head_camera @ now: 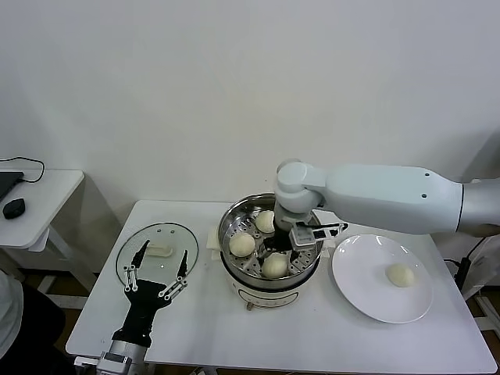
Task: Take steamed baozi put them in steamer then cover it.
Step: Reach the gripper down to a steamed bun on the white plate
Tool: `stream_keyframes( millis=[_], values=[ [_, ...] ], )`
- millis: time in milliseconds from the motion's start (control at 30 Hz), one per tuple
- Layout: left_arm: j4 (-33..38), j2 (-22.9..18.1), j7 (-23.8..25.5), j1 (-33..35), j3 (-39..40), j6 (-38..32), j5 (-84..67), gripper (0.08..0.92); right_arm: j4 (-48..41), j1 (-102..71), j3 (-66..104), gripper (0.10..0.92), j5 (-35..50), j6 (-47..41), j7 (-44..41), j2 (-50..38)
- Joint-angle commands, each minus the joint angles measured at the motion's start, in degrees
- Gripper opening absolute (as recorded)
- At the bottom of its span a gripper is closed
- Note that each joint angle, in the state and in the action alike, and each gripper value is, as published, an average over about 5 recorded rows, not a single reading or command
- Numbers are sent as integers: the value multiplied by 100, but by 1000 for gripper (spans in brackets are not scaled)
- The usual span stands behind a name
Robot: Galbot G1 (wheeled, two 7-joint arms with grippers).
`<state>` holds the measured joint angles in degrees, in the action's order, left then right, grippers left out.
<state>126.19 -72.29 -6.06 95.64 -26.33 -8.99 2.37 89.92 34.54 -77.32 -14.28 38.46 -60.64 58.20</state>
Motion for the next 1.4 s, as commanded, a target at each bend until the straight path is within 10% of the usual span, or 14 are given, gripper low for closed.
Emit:
stream_keyframes(
  millis=[33, 533, 1400],
  values=[
    [2, 8, 5, -12, 11, 11, 1, 823, -247, 317, 468, 822, 878, -548, -289, -650],
    [-5, 29, 4, -71, 164, 76, 60, 823, -2438, 579, -60, 823, 3268, -3596, -1102, -2199],
    [6, -26, -22, -11, 156, 137, 76, 823, -4096, -2457, 1215, 823, 2020, -3426, -645, -2137]
  ],
)
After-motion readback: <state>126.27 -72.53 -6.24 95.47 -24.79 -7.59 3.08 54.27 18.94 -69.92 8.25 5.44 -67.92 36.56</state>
